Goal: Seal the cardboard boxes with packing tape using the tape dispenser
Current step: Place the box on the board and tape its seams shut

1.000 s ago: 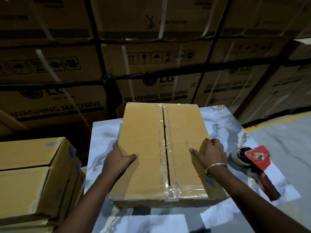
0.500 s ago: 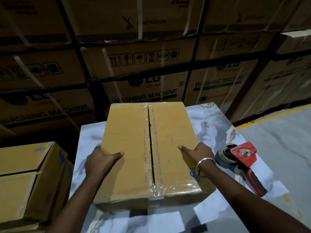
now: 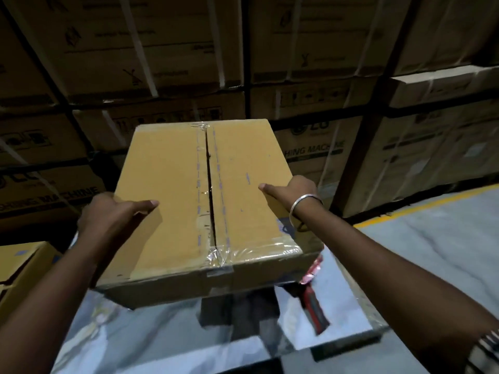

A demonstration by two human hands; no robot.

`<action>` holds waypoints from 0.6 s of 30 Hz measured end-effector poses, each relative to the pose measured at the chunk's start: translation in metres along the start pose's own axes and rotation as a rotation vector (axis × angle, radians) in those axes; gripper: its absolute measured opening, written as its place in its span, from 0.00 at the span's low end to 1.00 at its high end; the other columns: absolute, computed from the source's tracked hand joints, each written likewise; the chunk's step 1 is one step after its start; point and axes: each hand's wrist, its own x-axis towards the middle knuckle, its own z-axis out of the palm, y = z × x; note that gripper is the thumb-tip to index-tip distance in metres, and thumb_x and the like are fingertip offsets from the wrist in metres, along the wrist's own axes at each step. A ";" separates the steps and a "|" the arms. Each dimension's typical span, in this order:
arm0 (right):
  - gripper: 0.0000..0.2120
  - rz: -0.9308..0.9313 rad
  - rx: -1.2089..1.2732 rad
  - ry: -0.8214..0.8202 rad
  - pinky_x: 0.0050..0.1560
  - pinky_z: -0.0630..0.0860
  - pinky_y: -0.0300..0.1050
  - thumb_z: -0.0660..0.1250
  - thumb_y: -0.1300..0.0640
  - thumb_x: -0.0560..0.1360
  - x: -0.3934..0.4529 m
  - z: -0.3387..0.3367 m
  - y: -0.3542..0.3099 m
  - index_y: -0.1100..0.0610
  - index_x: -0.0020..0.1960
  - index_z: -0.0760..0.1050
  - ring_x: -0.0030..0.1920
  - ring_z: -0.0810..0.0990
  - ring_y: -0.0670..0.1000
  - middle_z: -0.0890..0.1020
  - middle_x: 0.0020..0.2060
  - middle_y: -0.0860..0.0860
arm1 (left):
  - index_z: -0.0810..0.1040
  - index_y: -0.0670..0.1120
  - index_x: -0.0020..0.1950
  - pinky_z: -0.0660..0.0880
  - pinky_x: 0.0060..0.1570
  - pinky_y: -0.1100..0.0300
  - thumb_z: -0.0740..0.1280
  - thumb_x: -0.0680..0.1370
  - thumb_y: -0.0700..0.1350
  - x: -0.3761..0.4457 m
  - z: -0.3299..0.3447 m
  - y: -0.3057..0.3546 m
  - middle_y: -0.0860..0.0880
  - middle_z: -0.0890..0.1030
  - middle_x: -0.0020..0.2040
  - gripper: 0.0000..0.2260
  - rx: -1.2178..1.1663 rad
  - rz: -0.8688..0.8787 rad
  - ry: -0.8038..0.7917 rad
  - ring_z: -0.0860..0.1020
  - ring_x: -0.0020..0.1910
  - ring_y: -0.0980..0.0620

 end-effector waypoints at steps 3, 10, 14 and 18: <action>0.31 0.028 0.035 0.046 0.28 0.61 0.45 0.73 0.33 0.70 0.012 -0.056 0.040 0.58 0.33 0.65 0.29 0.68 0.52 0.69 0.29 0.52 | 0.83 0.48 0.44 0.83 0.45 0.42 0.82 0.51 0.66 -0.020 0.044 0.032 0.49 0.86 0.40 0.31 -0.145 -0.036 -0.065 0.85 0.41 0.44; 0.28 0.108 0.067 0.116 0.33 0.68 0.46 0.75 0.33 0.68 0.072 -0.144 0.136 0.56 0.36 0.69 0.35 0.72 0.53 0.74 0.35 0.53 | 0.81 0.45 0.52 0.80 0.53 0.40 0.83 0.57 0.53 -0.046 0.154 0.118 0.44 0.85 0.48 0.28 -0.137 0.022 -0.311 0.83 0.48 0.40; 0.30 0.175 0.056 0.172 0.30 0.62 0.45 0.75 0.33 0.68 0.112 -0.179 0.190 0.58 0.35 0.68 0.33 0.70 0.54 0.71 0.33 0.53 | 0.80 0.44 0.54 0.80 0.53 0.41 0.81 0.54 0.54 -0.046 0.231 0.161 0.43 0.84 0.49 0.32 -0.135 0.064 -0.366 0.83 0.48 0.40; 0.31 0.268 0.035 0.218 0.29 0.61 0.45 0.74 0.32 0.68 0.148 -0.219 0.246 0.61 0.38 0.71 0.33 0.71 0.56 0.72 0.33 0.55 | 0.80 0.46 0.54 0.81 0.51 0.43 0.83 0.50 0.56 -0.042 0.317 0.204 0.46 0.84 0.48 0.35 -0.167 0.064 -0.436 0.83 0.48 0.42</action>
